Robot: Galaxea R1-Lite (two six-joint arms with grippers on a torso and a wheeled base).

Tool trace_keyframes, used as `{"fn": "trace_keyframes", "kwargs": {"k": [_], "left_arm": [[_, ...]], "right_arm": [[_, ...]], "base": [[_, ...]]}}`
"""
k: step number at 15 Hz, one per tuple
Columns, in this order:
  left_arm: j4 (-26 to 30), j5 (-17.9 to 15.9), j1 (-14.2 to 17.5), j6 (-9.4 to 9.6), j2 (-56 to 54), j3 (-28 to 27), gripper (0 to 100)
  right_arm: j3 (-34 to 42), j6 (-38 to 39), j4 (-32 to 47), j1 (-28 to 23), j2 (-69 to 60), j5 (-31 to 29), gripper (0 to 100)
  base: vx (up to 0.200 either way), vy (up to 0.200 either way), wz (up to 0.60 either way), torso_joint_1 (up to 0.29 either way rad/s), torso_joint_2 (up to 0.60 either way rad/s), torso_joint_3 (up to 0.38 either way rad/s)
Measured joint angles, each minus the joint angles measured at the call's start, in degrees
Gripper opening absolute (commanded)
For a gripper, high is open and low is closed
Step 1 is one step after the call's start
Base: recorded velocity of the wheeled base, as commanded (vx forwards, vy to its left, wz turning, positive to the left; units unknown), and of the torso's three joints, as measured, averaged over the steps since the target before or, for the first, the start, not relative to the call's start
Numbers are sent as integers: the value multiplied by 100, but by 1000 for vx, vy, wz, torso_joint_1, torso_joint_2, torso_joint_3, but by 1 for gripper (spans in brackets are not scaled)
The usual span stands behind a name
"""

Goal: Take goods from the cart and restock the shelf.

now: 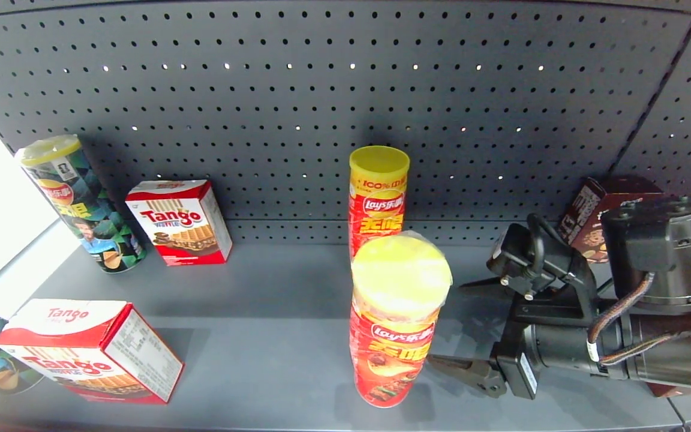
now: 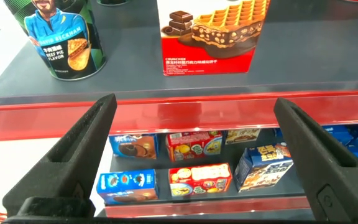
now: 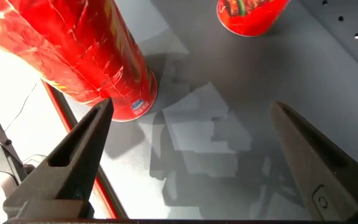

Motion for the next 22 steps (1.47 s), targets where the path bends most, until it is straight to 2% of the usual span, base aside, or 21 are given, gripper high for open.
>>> {"fn": "trace_keyframes", "kwargs": {"k": [15,17,22], "left_arm": [[0,-10,-2,0,0,-2,100],[-2,-10,0,0,0,0,100],[0,-10,0,0,0,6,100]], "right_arm": [[50,17,-74,-87,-90,-107,100],[77,28,-72,-406,-455,-138,100],[236,171,-61,-1682,-1877,-154,100]], "base": [[0,0,0,0,0,0],[0,0,0,0,0,0],[0,0,0,0,0,0]]}}
